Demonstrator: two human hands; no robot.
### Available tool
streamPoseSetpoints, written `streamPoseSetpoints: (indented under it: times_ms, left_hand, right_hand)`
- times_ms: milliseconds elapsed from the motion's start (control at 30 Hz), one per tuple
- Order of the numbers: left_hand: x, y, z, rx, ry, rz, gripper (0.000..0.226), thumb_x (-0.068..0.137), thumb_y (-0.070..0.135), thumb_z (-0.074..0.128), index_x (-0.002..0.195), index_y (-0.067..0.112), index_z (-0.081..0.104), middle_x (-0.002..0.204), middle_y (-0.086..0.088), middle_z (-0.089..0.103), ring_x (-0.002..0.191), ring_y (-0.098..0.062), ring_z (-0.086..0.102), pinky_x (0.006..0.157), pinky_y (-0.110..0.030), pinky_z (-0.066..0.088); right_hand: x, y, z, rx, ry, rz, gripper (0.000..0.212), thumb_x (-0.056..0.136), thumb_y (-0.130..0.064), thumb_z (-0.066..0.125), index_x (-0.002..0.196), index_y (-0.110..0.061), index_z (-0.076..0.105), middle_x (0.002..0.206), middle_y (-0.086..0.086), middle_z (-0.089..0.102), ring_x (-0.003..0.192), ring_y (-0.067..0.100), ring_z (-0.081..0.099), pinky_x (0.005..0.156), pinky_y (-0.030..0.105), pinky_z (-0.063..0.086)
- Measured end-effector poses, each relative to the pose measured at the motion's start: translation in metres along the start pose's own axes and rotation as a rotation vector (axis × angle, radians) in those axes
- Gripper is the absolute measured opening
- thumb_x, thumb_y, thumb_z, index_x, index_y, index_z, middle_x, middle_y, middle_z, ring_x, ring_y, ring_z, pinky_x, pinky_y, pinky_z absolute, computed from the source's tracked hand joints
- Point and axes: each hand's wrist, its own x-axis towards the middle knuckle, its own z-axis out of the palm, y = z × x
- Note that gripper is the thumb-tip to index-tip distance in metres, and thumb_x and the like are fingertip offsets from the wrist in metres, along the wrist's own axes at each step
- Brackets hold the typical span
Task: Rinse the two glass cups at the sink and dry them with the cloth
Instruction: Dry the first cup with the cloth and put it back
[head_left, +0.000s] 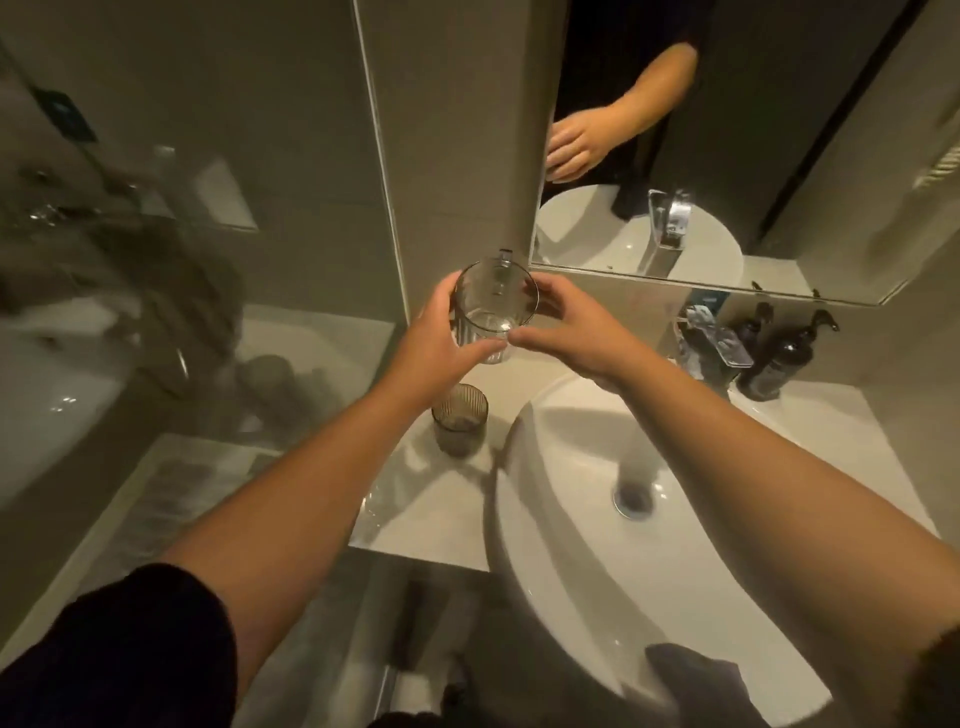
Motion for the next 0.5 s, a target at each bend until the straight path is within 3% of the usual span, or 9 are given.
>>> streamPoseSetpoints:
  times_ms: [100,267,433,500]
  left_hand:
    - [0.041,-0.036,0.012,-0.002,-0.017,-0.089,0.093,0.075,0.033,0.086,0.149,0.020,0.031,0.125,0.012,0.051,0.122,-0.016,0.059,0.107,-0.036,0.047]
    - [0.084,-0.091,0.027,0.102,-0.050,-0.154,0.091,0.075,0.035,0.086,0.147,0.020,0.032,0.134,-0.001,0.059,0.120,-0.020,0.060,0.104,-0.039,0.048]
    - [0.106,-0.119,0.035,0.179,-0.131,-0.159,0.091,0.073,0.033,0.087,0.147,0.019,0.036,0.136,0.000,0.059,0.121,-0.013,0.056,0.101,-0.027,0.043]
    - [0.111,-0.129,0.038,0.188,-0.157,-0.177,0.093,0.071,0.034,0.088,0.147,0.019,0.037,0.137,-0.001,0.060,0.122,-0.015,0.057,0.106,-0.033,0.045]
  right_hand:
    - [0.052,0.024,0.016,-0.054,-0.003,0.052,0.084,0.067,-0.033,0.086,0.138,-0.012,0.047,0.128,-0.001,0.060,0.116,0.017,0.058,0.105,0.043,0.045]
    - [0.104,0.069,0.038,-0.022,-0.034,0.137,0.073,0.071,-0.016,0.085,0.135,-0.008,0.049,0.117,-0.001,0.061,0.110,0.019,0.060,0.101,0.033,0.046]
    - [0.128,0.114,0.049,-0.009,-0.100,0.187,0.088,0.064,-0.026,0.090,0.138,-0.009,0.046,0.127,0.003,0.062,0.112,0.015,0.062,0.102,0.037,0.048]
    - [0.130,0.121,0.051,-0.020,-0.125,0.201,0.087,0.068,-0.019,0.087,0.141,-0.010,0.042,0.128,-0.002,0.058,0.112,0.011,0.060,0.099,0.025,0.045]
